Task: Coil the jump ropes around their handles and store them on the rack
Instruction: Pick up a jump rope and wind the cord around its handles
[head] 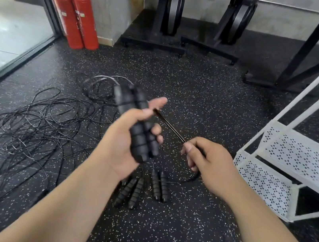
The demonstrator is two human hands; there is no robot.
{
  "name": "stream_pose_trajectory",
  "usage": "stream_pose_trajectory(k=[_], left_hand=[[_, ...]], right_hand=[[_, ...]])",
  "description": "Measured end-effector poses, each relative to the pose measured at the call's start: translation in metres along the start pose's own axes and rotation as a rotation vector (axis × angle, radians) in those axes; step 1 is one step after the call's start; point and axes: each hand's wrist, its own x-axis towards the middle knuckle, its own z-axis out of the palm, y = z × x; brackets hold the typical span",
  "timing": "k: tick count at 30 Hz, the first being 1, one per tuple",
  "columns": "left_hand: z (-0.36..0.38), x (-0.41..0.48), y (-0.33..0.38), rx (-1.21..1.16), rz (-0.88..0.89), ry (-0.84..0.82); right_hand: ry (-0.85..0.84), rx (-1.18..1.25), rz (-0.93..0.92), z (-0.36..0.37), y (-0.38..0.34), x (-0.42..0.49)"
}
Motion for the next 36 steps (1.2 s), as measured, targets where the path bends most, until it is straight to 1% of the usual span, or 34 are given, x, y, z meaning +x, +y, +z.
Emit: stream_pose_trajectory(k=[2,4,6,10,13,15,18,20,22,25,30,32,36], left_hand=[[-0.007,0.0,0.01,-0.05,0.059,0.003],[-0.009,-0.001,0.011,-0.038,0.061,-0.006],[-0.004,-0.004,0.004,0.007,0.004,-0.021],[0.01,-0.011,-0.025,0.143,-0.151,-0.103],[0.013,-0.012,-0.04,0.203,-0.191,-0.108],[0.012,-0.008,-0.035,0.182,-0.177,-0.106],[0.005,-0.002,-0.014,0.094,-0.085,-0.081],[0.0,0.001,-0.004,0.025,-0.023,-0.05],[-0.003,0.001,-0.002,0.002,0.003,-0.023],[0.003,-0.002,-0.01,0.042,-0.044,-0.017],[0.017,-0.011,-0.037,0.193,-0.164,-0.105],[0.018,-0.011,-0.041,0.224,-0.163,-0.117],[0.008,-0.003,-0.02,0.134,-0.09,-0.071]], right_hand=[[0.01,0.032,-0.029,-0.003,-0.002,-0.001],[0.043,0.085,-0.047,-0.003,-0.007,-0.002],[0.068,0.105,-0.048,-0.001,-0.009,-0.001],[0.113,0.048,-0.066,0.009,-0.004,0.003],[0.108,0.018,-0.032,0.01,-0.001,0.003],[0.074,0.003,-0.012,0.006,0.0,0.001],[0.003,0.007,0.022,-0.001,-0.001,-0.001],[0.003,0.003,0.017,-0.004,-0.001,-0.002],[0.039,0.008,-0.001,-0.006,-0.003,-0.003],[0.099,0.033,-0.011,-0.003,-0.006,-0.002],[0.12,0.026,-0.045,0.007,-0.001,-0.001],[0.103,0.031,-0.033,0.007,0.001,-0.001],[0.046,0.014,-0.008,0.001,0.003,-0.002]])
